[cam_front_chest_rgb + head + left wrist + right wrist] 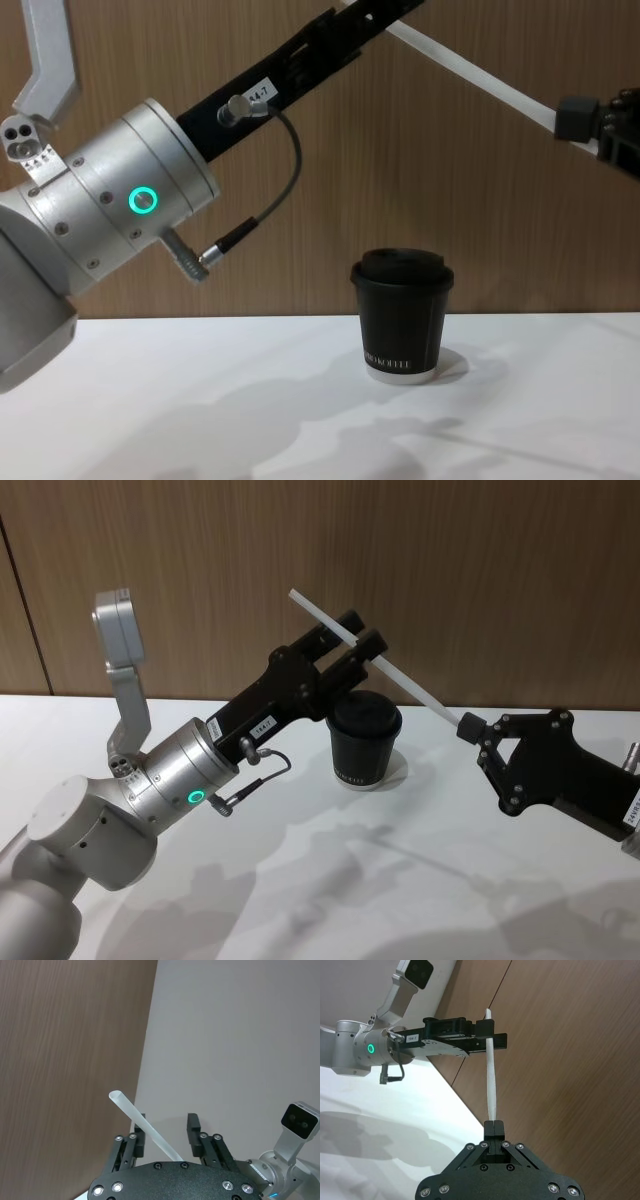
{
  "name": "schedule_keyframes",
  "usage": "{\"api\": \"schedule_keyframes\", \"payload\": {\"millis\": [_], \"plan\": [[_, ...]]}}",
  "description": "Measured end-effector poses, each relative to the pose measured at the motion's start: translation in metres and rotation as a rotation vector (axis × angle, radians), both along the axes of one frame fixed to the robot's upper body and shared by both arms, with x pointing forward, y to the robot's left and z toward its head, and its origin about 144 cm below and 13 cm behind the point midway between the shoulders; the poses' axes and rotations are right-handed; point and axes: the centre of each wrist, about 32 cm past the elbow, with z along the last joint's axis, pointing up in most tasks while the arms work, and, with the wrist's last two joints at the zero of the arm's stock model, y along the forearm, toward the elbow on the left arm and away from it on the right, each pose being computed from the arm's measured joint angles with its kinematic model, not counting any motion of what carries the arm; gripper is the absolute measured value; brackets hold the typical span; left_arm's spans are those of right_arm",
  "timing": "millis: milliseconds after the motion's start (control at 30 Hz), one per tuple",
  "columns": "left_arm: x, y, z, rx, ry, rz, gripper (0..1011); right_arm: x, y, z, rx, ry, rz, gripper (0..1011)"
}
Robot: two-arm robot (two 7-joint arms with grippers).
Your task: Pick up the straw with one hand, pass it to the other hand, and insert it into the cup.
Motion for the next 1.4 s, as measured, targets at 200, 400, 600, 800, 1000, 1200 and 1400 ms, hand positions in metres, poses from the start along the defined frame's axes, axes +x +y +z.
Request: {"api": "schedule_keyframes", "payload": {"millis": [200,400,600,800,1000,1200,1400], "plan": [[0.0001,-0.0005,0.0,-0.001,-0.001,0.0,361,0.0,0.0,0.0,0.0,0.0,0.0,0],[0.0002,-0.0008,-0.0001,-0.002,-0.001,-0.001,162,0.0,0.0,0.0,0.0,0.0,0.0,0],[0.0003,-0.0011,-0.0001,-0.003,-0.001,-0.002,85,0.0,0.0,0.0,0.0,0.0,0.0,0],[0.0004,-0.0013,0.0001,-0.003,-0.002,-0.002,41,0.0,0.0,0.0,0.0,0.0,0.0,0],[0.0004,-0.0014,0.0002,-0.003,-0.002,-0.003,15,0.0,0.0,0.0,0.0,0.0,0.0,0],[0.0004,-0.0015,0.0002,-0.004,-0.002,-0.003,3,0.0,0.0,0.0,0.0,0.0,0.0,0],[0.0004,-0.0013,0.0002,-0.004,-0.002,-0.002,3,0.0,0.0,0.0,0.0,0.0,0.0,38]]}}
